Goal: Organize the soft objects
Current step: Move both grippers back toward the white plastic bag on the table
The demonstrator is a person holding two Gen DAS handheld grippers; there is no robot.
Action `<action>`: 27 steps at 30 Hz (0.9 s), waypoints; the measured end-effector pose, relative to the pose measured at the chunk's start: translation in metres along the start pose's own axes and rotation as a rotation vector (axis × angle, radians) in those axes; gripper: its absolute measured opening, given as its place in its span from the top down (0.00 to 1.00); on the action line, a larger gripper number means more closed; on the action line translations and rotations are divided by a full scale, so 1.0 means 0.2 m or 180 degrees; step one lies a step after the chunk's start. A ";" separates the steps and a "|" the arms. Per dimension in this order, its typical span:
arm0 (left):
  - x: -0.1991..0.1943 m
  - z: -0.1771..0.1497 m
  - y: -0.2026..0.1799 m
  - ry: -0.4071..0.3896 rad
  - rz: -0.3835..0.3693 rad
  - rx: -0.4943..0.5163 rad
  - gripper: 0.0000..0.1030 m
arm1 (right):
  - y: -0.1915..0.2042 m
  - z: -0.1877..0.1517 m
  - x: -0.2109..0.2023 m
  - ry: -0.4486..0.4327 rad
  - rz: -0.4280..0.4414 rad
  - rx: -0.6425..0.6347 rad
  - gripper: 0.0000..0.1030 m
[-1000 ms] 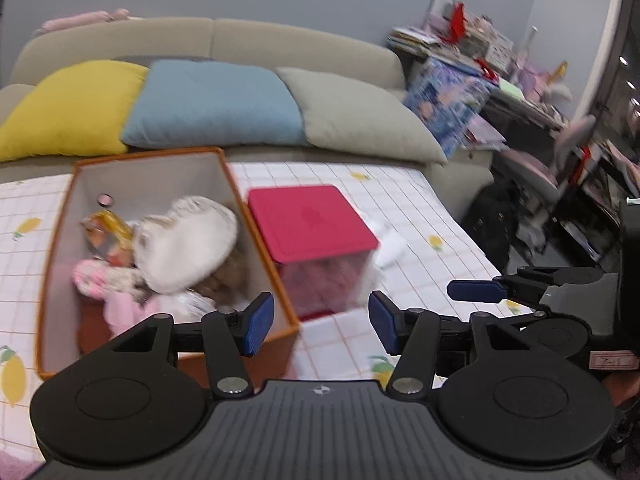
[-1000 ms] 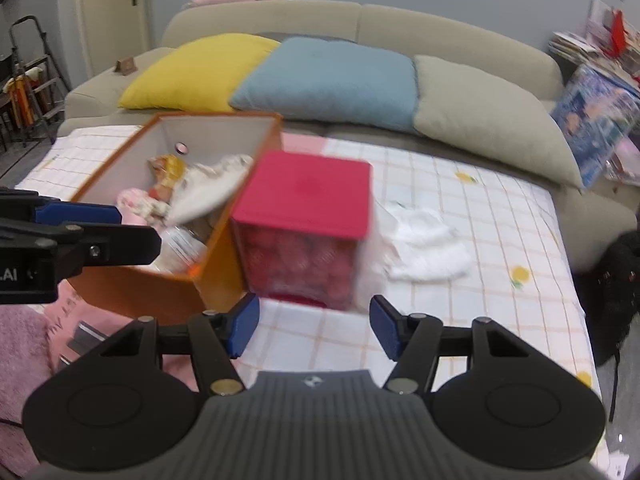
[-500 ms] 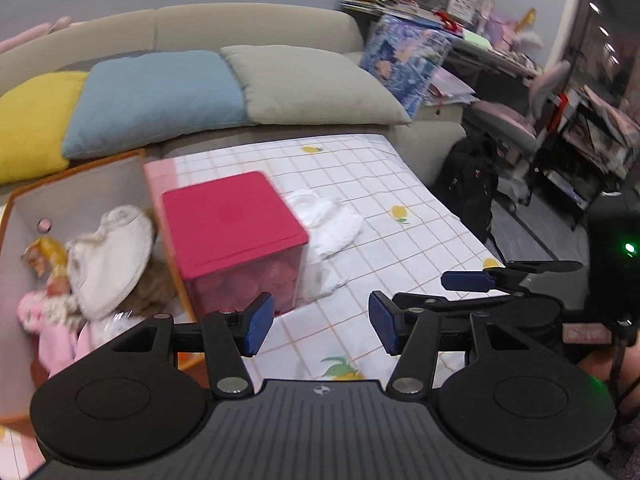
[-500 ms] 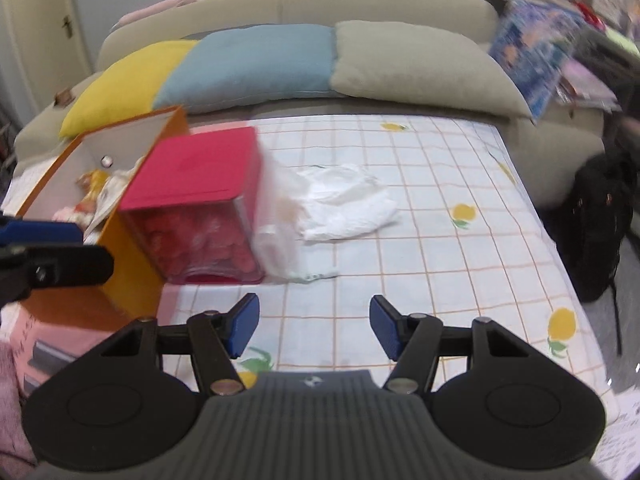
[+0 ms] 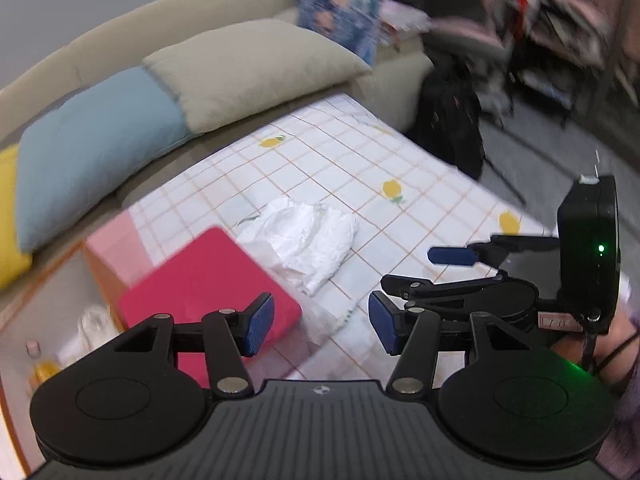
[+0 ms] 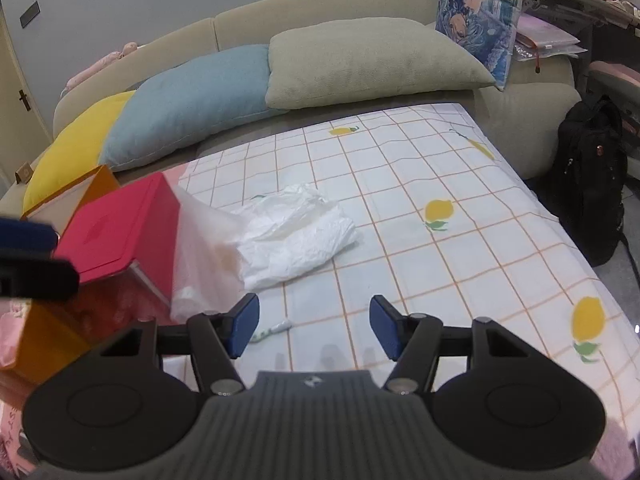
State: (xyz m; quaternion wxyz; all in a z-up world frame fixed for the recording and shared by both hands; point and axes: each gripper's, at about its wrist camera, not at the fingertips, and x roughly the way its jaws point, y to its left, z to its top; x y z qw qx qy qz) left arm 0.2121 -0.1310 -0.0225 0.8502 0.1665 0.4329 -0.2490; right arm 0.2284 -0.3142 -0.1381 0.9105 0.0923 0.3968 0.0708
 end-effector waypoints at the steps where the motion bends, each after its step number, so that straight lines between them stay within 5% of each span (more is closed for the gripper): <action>1: 0.03 0.03 0.00 0.0085 -0.0004 0.0121 0.38 | -0.01 0.00 0.03 0.0002 0.0035 0.0020 0.41; 10: 0.21 0.15 -0.02 0.0546 0.0045 0.0749 0.39 | -0.07 0.01 0.08 0.0025 0.1170 0.0416 0.43; 21: 0.13 0.11 0.05 0.0498 0.0191 0.0306 0.39 | 0.00 0.08 0.27 0.0162 0.1447 0.0439 0.54; 27: 0.10 0.06 0.04 0.0468 0.0171 0.0205 0.41 | 0.07 0.07 0.37 0.0351 0.1412 0.0246 0.91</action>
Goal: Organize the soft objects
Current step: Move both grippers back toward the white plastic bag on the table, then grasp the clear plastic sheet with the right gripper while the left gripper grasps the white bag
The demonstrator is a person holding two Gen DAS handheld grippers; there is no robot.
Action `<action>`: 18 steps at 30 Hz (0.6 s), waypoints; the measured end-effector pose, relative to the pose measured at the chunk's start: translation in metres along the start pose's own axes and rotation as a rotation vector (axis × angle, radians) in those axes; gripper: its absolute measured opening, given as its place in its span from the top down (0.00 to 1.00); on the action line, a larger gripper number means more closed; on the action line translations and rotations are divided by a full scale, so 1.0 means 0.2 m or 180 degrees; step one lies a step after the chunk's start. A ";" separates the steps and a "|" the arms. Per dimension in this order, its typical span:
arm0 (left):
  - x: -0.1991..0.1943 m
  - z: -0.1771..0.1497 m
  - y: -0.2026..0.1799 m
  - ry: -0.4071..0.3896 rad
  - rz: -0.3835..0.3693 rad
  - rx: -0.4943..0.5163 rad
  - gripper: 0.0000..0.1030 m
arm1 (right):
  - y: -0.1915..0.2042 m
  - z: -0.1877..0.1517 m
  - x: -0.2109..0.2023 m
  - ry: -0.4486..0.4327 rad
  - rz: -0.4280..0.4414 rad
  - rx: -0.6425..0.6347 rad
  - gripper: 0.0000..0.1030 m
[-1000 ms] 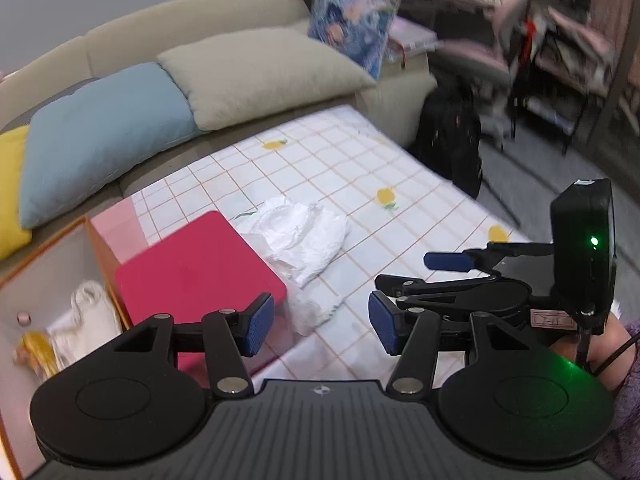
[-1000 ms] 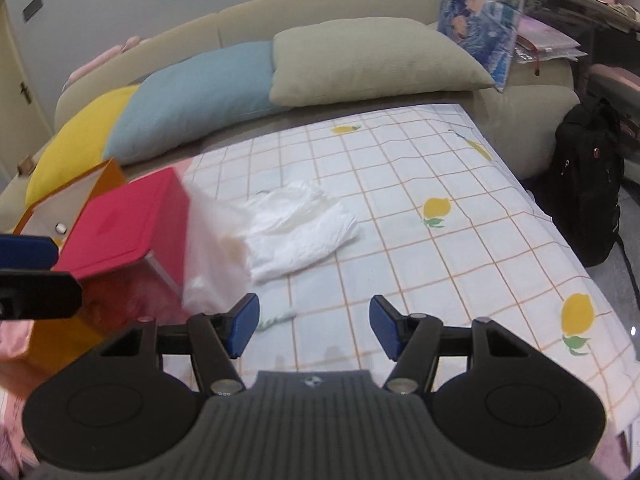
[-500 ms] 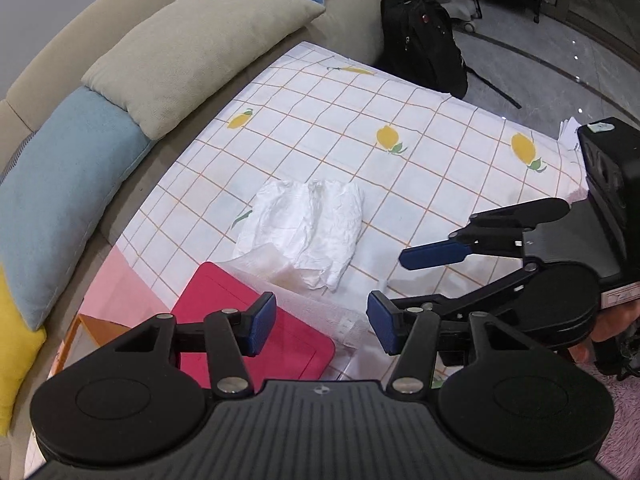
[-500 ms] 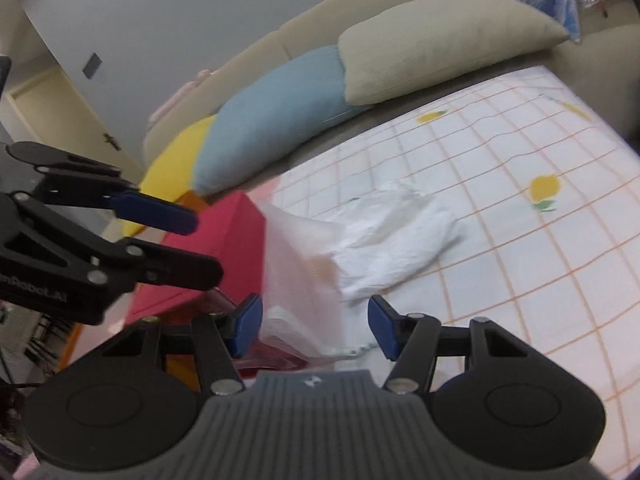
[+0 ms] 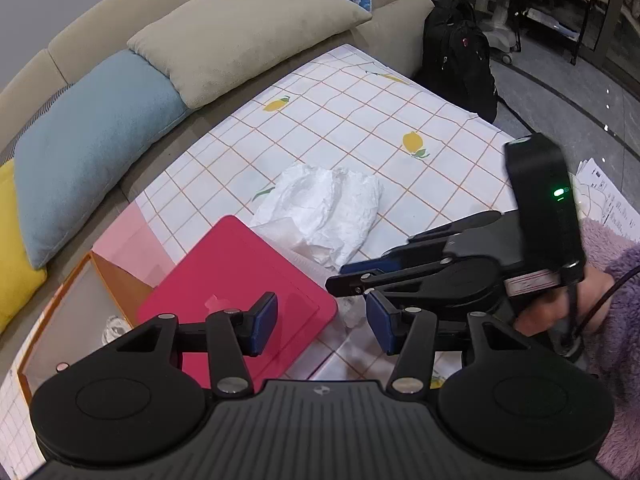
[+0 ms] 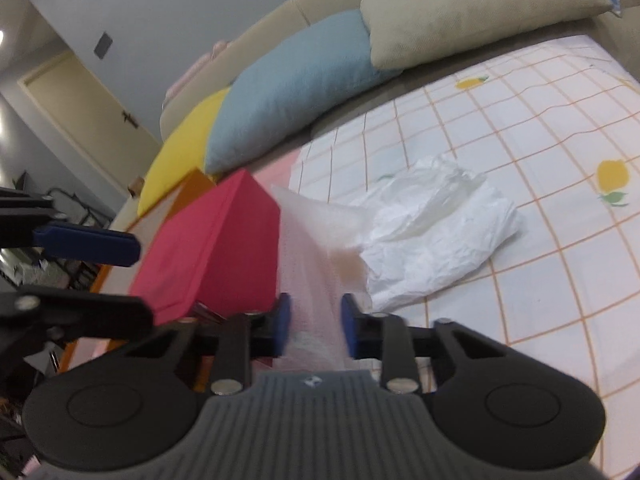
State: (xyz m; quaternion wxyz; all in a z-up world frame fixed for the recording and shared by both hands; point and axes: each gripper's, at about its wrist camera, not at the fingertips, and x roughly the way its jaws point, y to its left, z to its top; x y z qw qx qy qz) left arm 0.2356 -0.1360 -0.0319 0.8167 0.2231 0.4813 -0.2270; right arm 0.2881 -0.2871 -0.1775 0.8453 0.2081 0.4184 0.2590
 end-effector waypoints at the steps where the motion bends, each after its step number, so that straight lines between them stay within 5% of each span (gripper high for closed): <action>1: 0.00 -0.01 0.00 -0.0013 -0.0002 -0.0003 0.41 | 0.01 0.00 0.00 -0.0005 -0.0047 -0.0058 0.98; 8: -0.04 -0.01 -0.02 -0.0120 -0.0043 -0.0004 0.41 | -0.01 0.03 -0.25 -0.0452 -0.0169 0.0077 1.00; 18: 0.08 0.16 -0.13 -0.0227 -0.0154 0.0324 0.37 | -0.27 0.02 -0.49 -0.0673 -0.1366 0.0555 1.00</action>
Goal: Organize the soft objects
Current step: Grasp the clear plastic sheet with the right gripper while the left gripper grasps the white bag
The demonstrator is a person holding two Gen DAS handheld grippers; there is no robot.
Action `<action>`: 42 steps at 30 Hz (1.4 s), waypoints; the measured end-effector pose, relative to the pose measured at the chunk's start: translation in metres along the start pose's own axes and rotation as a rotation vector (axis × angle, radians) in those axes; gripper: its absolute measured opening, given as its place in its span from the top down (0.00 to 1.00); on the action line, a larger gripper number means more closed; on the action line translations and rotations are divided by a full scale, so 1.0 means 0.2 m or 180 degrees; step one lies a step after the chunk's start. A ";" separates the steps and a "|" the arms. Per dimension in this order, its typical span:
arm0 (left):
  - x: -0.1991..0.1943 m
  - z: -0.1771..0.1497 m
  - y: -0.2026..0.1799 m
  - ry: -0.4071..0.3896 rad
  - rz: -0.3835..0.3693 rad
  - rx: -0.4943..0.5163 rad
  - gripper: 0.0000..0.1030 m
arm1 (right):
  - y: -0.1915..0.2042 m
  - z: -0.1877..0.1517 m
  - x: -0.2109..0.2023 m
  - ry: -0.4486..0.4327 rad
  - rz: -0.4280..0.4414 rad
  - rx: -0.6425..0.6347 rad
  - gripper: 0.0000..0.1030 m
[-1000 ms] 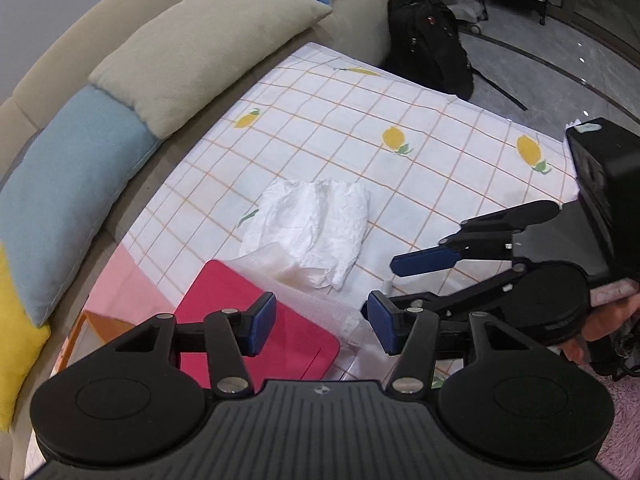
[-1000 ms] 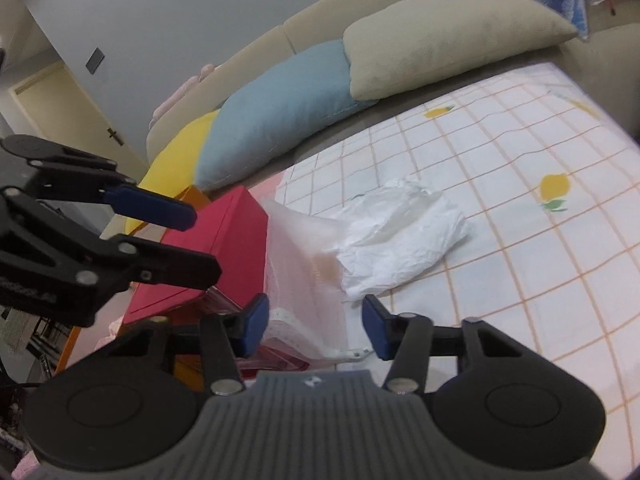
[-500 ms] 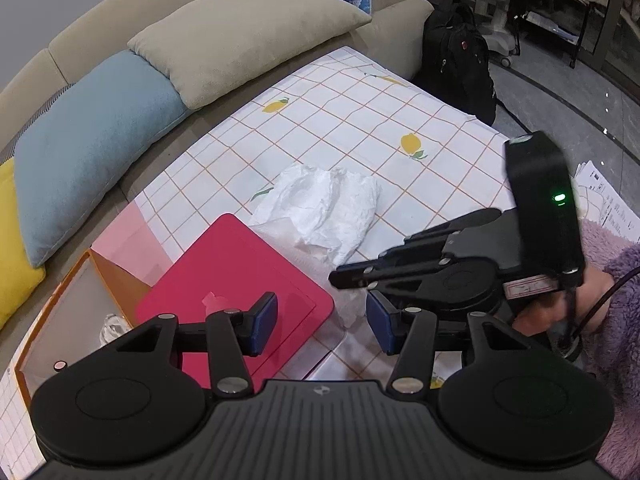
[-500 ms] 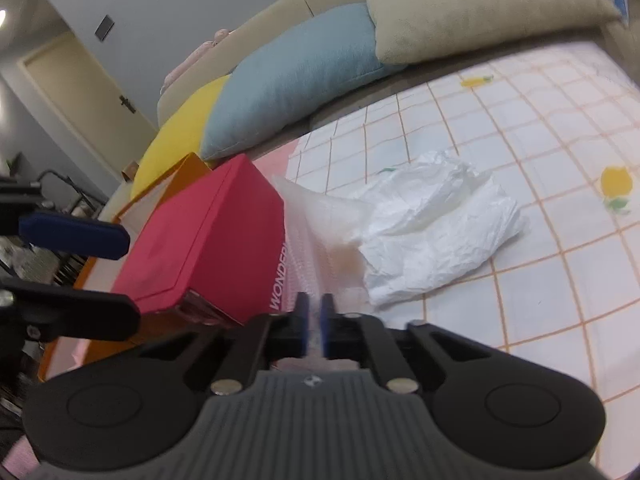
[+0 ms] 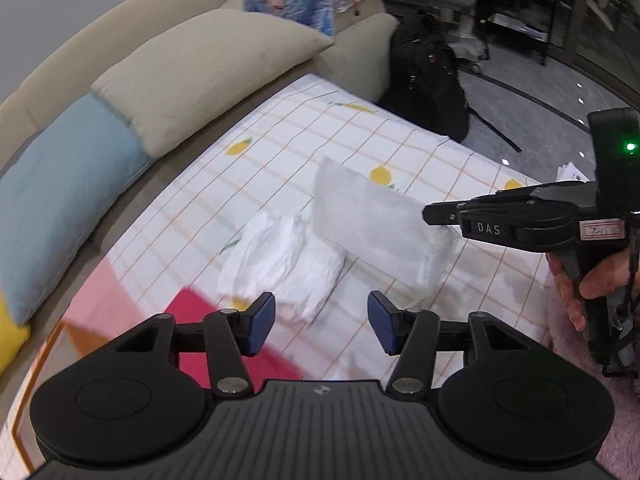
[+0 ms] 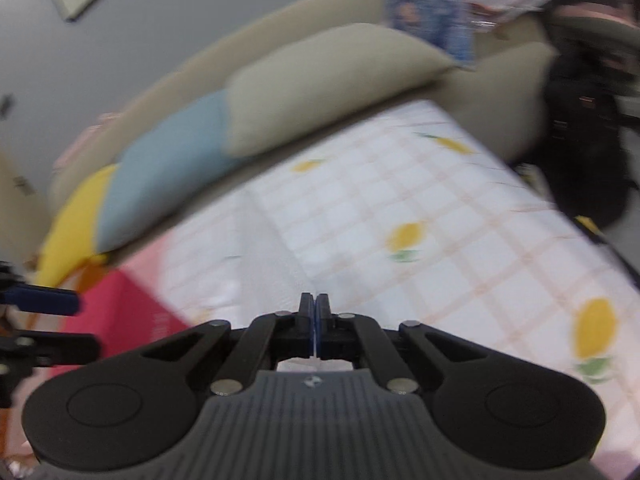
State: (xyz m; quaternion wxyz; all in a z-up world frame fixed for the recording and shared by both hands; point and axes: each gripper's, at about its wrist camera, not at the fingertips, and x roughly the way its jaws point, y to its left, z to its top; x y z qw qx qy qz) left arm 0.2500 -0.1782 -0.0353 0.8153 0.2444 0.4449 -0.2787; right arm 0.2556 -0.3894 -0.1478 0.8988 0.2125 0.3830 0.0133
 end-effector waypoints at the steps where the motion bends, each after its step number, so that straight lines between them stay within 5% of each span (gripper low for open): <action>1: 0.03 0.03 -0.01 0.0018 0.0008 0.0028 0.36 | -0.03 0.00 0.01 0.0016 -0.0071 0.0024 1.00; 9: 0.35 0.13 -0.07 0.0419 0.0035 0.0380 0.36 | -0.05 -0.03 0.17 0.0123 -0.0548 -0.0380 1.00; 13: 0.48 0.15 -0.07 0.0619 0.0055 0.0455 0.36 | -0.09 -0.02 0.18 0.0031 -0.0500 -0.0321 0.92; 15: 0.53 0.16 -0.06 0.0682 0.0055 0.0491 0.36 | -0.07 -0.01 0.14 -0.0131 -0.0451 -0.0375 0.75; 16: 0.54 0.16 -0.06 0.0702 0.0046 0.0518 0.36 | -0.05 -0.01 0.11 -0.0236 -0.0448 -0.0453 0.53; 17: 0.55 0.17 -0.06 0.0726 0.0028 0.0552 0.36 | -0.03 -0.01 0.09 -0.0323 -0.0415 -0.0526 0.41; 20: 0.60 0.16 -0.06 0.0798 -0.0029 0.0725 0.30 | 0.02 -0.02 0.12 -0.0299 -0.0264 -0.0688 0.27; 25: 0.71 0.14 -0.05 0.1084 -0.0117 0.0986 0.22 | 0.06 -0.06 0.23 -0.0054 -0.0404 -0.0980 0.18; 34: 0.87 0.13 -0.03 0.1330 0.0124 0.1089 0.19 | 0.07 -0.11 0.30 0.0132 -0.0392 -0.1044 0.17; 39: 0.90 0.15 0.03 0.1330 0.0122 0.0914 0.08 | 0.06 -0.12 0.32 0.0252 -0.0463 -0.1077 0.36; 42: 0.92 0.17 0.08 0.1399 0.0068 0.0693 0.10 | 0.08 -0.14 0.32 0.0211 -0.0578 -0.1203 0.57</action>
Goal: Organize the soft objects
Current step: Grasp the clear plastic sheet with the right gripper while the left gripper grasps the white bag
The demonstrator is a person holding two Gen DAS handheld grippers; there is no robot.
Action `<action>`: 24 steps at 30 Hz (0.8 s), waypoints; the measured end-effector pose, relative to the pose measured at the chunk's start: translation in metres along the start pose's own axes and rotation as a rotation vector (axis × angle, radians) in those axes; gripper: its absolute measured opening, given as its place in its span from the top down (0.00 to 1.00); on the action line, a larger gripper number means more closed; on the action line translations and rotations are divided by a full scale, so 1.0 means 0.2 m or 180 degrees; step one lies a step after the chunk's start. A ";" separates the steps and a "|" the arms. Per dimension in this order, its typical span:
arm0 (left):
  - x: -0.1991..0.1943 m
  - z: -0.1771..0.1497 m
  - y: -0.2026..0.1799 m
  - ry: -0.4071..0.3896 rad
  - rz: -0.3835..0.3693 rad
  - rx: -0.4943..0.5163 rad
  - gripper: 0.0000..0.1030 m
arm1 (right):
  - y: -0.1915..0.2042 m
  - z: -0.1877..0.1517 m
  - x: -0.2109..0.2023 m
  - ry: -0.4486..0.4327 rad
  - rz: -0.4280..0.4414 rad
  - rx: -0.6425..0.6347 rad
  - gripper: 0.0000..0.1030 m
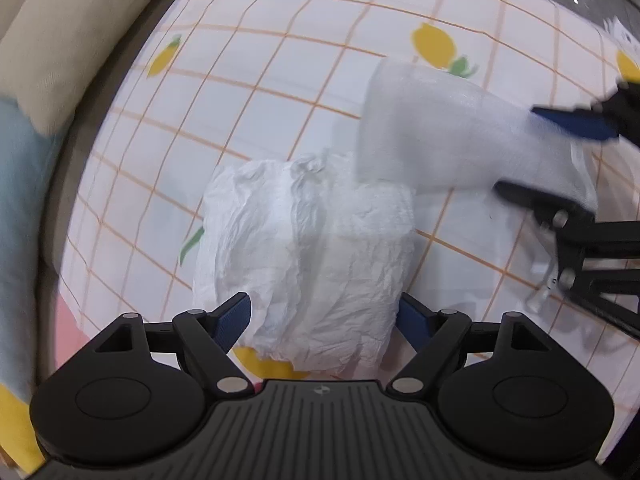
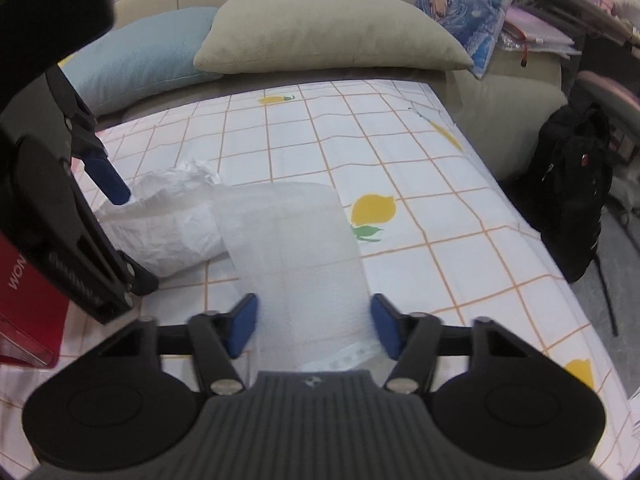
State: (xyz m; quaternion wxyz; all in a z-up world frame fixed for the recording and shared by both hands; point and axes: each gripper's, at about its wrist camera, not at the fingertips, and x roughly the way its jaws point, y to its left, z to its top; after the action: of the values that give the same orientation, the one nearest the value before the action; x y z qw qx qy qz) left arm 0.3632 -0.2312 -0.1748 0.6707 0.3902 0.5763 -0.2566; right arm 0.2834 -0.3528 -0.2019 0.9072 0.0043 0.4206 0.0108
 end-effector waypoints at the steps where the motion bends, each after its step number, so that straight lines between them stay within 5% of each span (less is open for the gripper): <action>1: 0.00 0.00 0.01 -0.0006 -0.0021 -0.0045 0.16 | 0.00 0.00 0.00 -0.0011 -0.0046 -0.0034 0.67; 4: -0.01 0.00 0.03 -0.0015 -0.0155 -0.0170 0.39 | 0.01 -0.01 -0.01 -0.0029 -0.0089 -0.0058 0.85; 9: 0.00 0.00 0.04 -0.0038 -0.0156 -0.0323 0.73 | 0.00 0.00 -0.01 -0.0030 -0.0104 -0.0067 0.98; 15: -0.07 -0.04 -0.01 -0.0231 0.0041 -0.0266 0.80 | -0.02 0.01 -0.01 -0.0075 -0.0162 0.0008 1.00; 24: -0.35 -0.14 -0.09 -0.0752 -0.0002 -0.0437 0.81 | -0.03 0.01 -0.06 -0.0132 -0.0145 0.0079 1.00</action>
State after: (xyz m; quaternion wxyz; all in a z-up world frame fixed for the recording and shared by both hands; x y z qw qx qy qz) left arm 0.3186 -0.2251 -0.1122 0.7589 0.3102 0.5096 -0.2609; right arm 0.2765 -0.3597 -0.1919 0.9156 0.0062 0.4018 -0.0151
